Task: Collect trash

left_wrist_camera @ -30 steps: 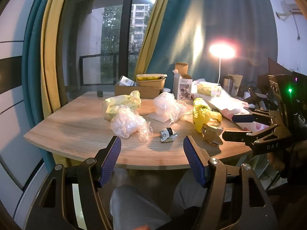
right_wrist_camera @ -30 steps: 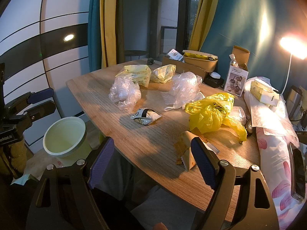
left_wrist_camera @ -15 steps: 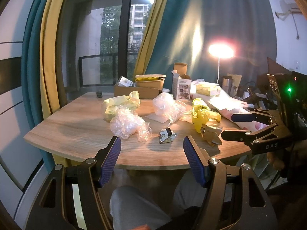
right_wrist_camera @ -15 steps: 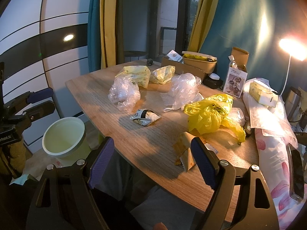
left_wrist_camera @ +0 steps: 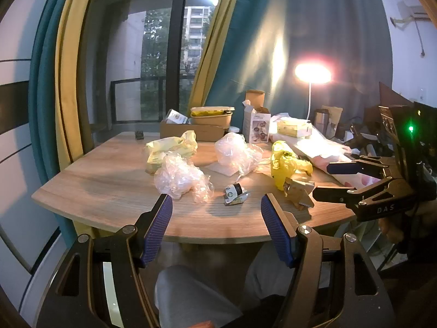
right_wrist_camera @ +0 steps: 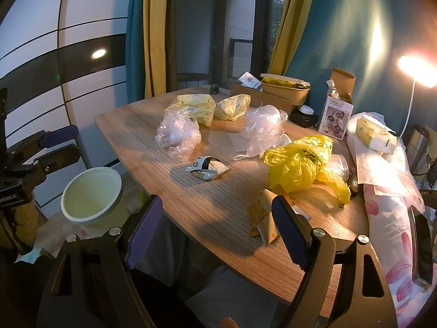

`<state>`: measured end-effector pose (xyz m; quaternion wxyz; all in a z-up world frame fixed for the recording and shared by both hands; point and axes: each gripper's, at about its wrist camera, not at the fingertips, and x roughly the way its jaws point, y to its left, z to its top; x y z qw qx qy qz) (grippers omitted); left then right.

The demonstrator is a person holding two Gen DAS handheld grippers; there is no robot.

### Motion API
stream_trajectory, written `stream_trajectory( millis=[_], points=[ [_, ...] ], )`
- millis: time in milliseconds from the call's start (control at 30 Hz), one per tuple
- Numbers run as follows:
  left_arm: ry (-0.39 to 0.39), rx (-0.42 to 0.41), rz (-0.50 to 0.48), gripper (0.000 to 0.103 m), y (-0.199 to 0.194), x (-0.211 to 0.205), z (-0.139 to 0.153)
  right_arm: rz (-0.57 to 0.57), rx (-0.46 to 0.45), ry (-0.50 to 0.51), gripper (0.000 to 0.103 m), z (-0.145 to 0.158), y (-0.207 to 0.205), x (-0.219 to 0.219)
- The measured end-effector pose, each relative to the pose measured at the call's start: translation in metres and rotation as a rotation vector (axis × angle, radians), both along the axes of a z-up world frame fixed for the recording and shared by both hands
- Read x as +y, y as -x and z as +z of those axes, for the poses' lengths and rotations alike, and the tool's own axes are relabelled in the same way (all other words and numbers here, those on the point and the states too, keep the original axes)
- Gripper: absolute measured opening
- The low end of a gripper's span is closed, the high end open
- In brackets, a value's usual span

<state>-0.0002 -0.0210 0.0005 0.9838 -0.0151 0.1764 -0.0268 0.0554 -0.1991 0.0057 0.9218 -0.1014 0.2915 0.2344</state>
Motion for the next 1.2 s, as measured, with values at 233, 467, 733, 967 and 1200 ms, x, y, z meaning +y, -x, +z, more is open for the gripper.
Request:
stream_trajectory(
  millis=[233, 467, 733, 967, 1200],
  points=[
    [0.006, 0.009, -0.017, 0.071, -0.002, -0.004, 0.001, 0.002, 0.001, -0.001, 0.082, 0.000, 0.000, 0.000],
    [-0.003, 0.023, -0.025, 0.071, -0.009, -0.005, 0.000, -0.006, -0.005, -0.001, 0.082, 0.000, -0.001, -0.002],
    [-0.006, 0.096, 0.000, 0.071, -0.045, -0.005, -0.014, -0.090, 0.024, -0.013, 0.082, -0.012, -0.020, -0.031],
    [-0.038, 0.143, -0.044, 0.071, -0.088, -0.020, -0.027, -0.156, 0.062, -0.012, 0.082, -0.031, -0.042, -0.059],
    [-0.083, 0.196, -0.069, 0.071, -0.131, -0.034, -0.040, -0.139, 0.104, -0.055, 0.082, -0.046, -0.066, -0.066]
  ],
)
